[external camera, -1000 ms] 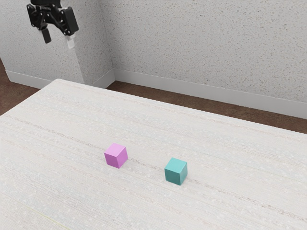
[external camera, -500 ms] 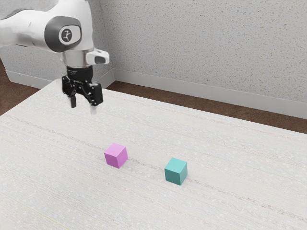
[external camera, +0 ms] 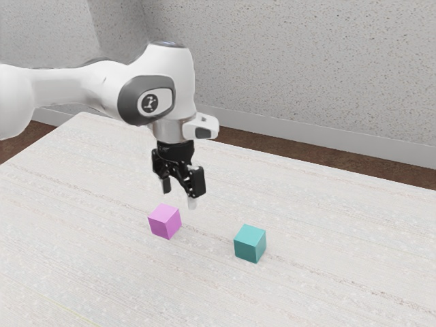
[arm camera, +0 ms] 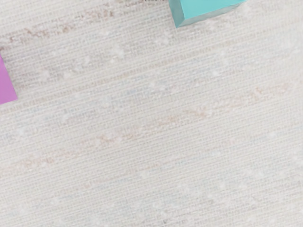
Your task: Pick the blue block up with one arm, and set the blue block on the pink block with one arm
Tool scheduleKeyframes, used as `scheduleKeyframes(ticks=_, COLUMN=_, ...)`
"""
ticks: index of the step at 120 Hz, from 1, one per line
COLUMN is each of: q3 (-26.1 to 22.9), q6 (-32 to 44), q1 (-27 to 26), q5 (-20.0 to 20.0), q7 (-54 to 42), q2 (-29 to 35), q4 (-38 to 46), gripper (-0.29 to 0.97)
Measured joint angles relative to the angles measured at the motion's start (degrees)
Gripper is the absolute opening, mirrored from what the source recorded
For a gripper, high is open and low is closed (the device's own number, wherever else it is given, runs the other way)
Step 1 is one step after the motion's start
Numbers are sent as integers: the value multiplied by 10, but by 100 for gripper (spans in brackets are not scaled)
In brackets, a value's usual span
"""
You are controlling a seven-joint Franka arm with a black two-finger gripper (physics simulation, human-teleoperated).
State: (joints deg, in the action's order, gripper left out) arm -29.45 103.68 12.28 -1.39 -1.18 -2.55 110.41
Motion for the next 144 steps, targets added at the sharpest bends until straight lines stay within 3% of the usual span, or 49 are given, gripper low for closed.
scheduleKeyframes(ticks=28, q3=0, q6=110, q1=25, q5=-7, q7=21, q2=-24, q4=55, gripper=68)
scheduleKeyframes(ticks=51, q3=0, q6=165, q1=-17, q5=-14, q7=46, q2=-49, q4=60, gripper=68)
scheduleKeyframes(ticks=94, q3=4, q6=204, q1=-61, q5=-5, q7=107, q2=-128, q4=36, gripper=68)
scheduleKeyframes(ticks=144, q3=5, q6=208, q1=-64, q5=54, q7=169, q2=-234, q4=-49, gripper=68)
